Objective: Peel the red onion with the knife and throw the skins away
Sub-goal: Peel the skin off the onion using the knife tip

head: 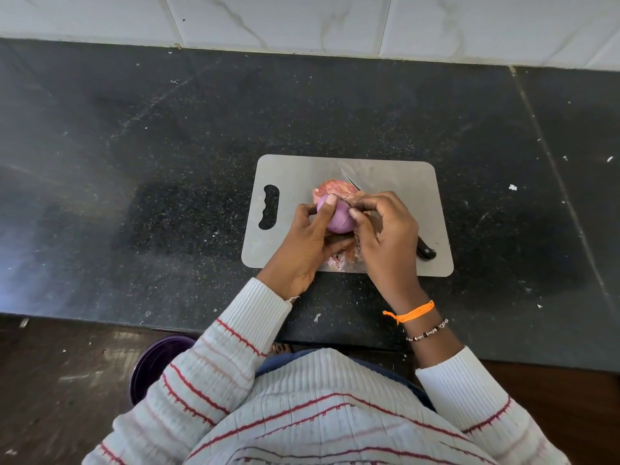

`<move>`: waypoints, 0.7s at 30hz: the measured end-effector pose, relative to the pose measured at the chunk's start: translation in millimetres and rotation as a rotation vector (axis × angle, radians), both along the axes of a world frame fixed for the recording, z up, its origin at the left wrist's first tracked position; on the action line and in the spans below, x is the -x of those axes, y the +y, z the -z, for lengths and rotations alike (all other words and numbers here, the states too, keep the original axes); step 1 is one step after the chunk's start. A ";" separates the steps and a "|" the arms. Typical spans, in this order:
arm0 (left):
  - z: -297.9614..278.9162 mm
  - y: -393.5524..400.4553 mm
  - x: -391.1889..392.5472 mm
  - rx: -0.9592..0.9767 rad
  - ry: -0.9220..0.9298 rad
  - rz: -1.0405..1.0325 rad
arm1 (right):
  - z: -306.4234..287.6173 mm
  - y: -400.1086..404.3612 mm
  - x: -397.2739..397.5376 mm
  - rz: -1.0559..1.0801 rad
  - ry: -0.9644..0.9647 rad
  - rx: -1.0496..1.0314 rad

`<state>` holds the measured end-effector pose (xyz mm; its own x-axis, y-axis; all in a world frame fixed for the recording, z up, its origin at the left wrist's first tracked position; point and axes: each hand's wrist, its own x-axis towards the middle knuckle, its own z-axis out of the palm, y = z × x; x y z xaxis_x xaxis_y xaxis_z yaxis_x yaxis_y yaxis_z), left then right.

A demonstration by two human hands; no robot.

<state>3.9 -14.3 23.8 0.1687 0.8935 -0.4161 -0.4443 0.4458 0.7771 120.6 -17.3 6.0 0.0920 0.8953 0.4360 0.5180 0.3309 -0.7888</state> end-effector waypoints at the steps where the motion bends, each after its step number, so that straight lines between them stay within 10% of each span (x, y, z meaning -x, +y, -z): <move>1: 0.3 -0.2 -0.4 0.004 -0.001 0.005 | 0.6 0.3 0.0 0.007 -0.007 0.009; 15: 2.9 1.5 5.7 -0.069 0.086 0.056 | 7.9 6.1 -15.7 0.071 -0.062 0.223; 21: 6.5 0.8 5.7 -0.238 0.391 0.032 | -4.8 4.9 -13.0 -0.234 0.593 0.566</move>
